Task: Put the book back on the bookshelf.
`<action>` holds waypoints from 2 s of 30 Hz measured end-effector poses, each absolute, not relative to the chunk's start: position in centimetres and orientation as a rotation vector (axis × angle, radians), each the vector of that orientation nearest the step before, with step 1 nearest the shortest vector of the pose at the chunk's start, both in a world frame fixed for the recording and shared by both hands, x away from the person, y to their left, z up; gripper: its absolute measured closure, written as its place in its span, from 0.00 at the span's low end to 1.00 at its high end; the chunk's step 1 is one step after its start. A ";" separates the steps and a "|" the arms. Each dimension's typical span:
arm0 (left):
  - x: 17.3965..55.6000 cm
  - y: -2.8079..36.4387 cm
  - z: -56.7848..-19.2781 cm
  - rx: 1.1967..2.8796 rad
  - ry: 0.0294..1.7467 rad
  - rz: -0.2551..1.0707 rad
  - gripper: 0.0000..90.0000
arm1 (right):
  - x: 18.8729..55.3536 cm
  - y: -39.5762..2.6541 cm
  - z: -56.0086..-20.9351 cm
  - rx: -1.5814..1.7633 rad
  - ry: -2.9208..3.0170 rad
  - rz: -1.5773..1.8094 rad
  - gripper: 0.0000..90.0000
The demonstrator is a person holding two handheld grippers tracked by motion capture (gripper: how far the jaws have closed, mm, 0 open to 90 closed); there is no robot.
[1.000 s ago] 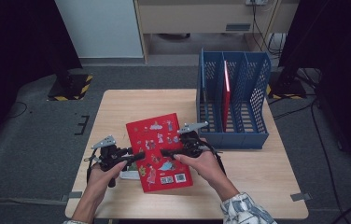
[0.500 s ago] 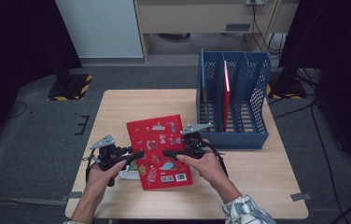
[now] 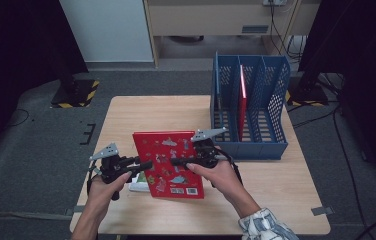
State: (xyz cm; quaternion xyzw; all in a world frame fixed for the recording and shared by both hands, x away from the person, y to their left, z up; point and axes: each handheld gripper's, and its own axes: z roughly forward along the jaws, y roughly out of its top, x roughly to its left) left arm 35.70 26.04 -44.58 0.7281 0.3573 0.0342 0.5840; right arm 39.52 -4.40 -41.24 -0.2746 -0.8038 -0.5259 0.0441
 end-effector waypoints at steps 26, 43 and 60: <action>36.9 27.7 -43.6 1.723 0.781 0.314 0.62 | 41.5 -2.3 -41.4 -0.661 -2.568 -1.853 0.59; 37.4 26.0 -46.3 1.807 0.819 0.306 0.36 | 40.7 -3.9 -41.9 -0.650 -2.620 -1.817 0.77; 38.3 25.1 -48.8 1.874 0.826 0.227 0.19 | 40.9 -3.6 -42.2 -0.681 -2.534 -1.829 0.83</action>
